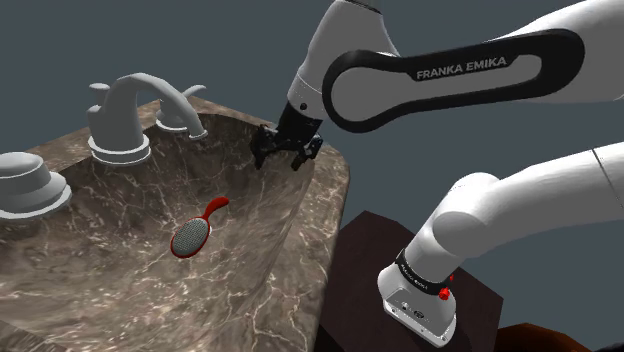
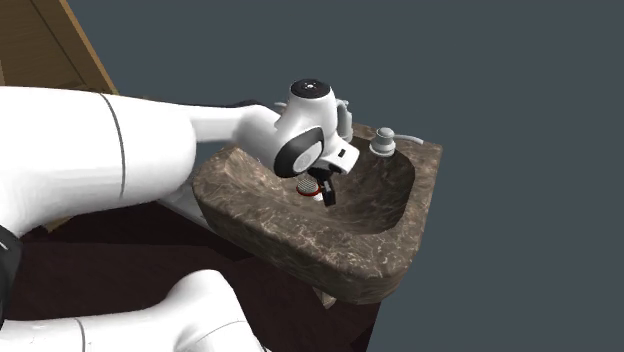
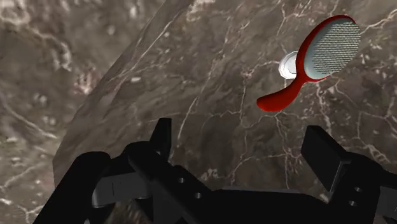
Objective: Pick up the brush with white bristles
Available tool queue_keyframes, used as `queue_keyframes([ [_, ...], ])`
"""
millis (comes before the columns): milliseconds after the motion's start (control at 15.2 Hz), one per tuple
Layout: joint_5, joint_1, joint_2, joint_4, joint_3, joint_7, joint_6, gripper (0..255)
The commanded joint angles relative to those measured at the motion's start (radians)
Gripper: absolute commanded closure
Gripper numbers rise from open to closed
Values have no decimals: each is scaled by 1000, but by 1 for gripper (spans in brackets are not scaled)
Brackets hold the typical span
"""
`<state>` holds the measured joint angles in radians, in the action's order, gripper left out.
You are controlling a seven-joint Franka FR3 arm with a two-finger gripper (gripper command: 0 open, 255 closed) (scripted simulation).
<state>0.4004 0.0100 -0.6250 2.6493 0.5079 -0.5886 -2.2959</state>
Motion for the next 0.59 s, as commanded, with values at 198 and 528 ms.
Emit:
queue_keyframes([
  [198, 0, -56, 185, -40, 172, -193, -183, 0],
  [528, -160, -210, 409, -121, 387, -467, -346, 0],
])
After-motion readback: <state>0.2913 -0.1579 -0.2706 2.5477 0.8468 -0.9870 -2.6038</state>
